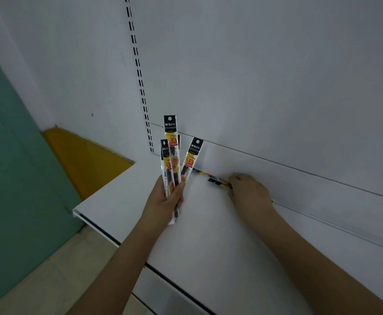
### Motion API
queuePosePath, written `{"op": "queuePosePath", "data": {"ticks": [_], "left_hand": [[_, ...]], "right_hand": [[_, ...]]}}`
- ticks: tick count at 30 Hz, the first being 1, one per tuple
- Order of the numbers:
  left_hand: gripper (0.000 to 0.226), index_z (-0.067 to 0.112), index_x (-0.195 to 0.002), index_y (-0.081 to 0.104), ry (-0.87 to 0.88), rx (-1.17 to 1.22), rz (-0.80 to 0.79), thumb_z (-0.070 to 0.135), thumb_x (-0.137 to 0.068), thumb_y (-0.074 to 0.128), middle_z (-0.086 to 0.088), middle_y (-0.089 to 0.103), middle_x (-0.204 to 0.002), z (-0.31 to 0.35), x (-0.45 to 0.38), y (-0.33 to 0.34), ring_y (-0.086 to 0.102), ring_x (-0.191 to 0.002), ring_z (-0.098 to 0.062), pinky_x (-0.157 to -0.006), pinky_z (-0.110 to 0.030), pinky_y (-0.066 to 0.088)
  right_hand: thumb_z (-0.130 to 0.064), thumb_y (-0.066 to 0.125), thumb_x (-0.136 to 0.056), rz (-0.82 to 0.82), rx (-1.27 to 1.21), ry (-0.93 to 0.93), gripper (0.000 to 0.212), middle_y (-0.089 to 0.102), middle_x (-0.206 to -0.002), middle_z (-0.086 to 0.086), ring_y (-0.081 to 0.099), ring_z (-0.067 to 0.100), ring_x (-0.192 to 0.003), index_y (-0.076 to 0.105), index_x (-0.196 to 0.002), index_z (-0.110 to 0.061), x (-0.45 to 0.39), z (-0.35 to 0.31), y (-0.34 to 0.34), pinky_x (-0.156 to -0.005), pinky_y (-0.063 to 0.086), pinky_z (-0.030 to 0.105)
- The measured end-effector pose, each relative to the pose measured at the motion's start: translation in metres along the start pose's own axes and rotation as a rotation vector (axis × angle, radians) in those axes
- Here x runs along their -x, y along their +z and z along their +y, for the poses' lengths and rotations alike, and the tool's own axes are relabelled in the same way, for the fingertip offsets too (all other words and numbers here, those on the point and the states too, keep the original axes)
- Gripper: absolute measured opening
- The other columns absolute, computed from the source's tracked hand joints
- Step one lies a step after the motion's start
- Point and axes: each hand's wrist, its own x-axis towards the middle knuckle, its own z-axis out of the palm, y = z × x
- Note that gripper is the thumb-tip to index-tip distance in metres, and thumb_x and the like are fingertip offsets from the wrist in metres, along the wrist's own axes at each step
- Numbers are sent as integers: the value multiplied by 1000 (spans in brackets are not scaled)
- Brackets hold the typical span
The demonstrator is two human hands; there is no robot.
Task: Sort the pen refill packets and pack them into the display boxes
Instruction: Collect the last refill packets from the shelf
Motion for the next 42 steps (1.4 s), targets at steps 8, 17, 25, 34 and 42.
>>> {"op": "queuePosePath", "data": {"ticks": [8, 17, 25, 34, 42], "left_hand": [[18, 19, -107, 56, -50, -39, -12, 33, -95, 59, -7, 59, -75, 2, 2, 1, 57, -64, -17, -58, -26, 53], [17, 16, -102, 64, -91, 9, 20, 27, -90, 68, -1, 72, -77, 6, 5, -2, 68, -67, -14, -65, -28, 55], [43, 17, -133, 49, 16, 43, -207, 24, -92, 62, -1, 70, -118, 8, 8, 1, 70, -104, -15, -88, -31, 57], [37, 37, -114, 56, 69, -169, -111, 15, -88, 71, 16, 69, -102, 7, 14, 3, 68, -90, 2, -71, -12, 54], [37, 42, -109, 55, 184, -241, -172, 16, -87, 69, 9, 70, -90, 13, 15, 36, 69, -81, -7, -70, -25, 58]], "right_hand": [[-6, 52, -90, 68, 14, 0, 16, 64, -101, 12, 60, 31, -99, 67, -94, -7, 2, -3, 2, -66, 39, 31], [-24, 72, -85, 166, -1013, 171, 7, 72, -73, -8, 62, 4, -60, 76, -79, -23, 3, -10, -25, -57, 48, 18], [-10, 73, -85, 81, -1389, 104, 9, 77, -89, 3, 73, 22, -85, 77, -92, -10, 12, -39, -21, -83, 59, 36], [-42, 58, -93, 300, -795, -56, 28, 72, -84, -11, 61, 1, -75, 74, -85, -20, 17, -45, -27, -69, 44, 17], [-31, 78, -79, 168, -1256, -4, 34, 69, -94, -17, 65, -9, -83, 59, -108, -28, 22, -59, -44, -68, 48, 6]]}}
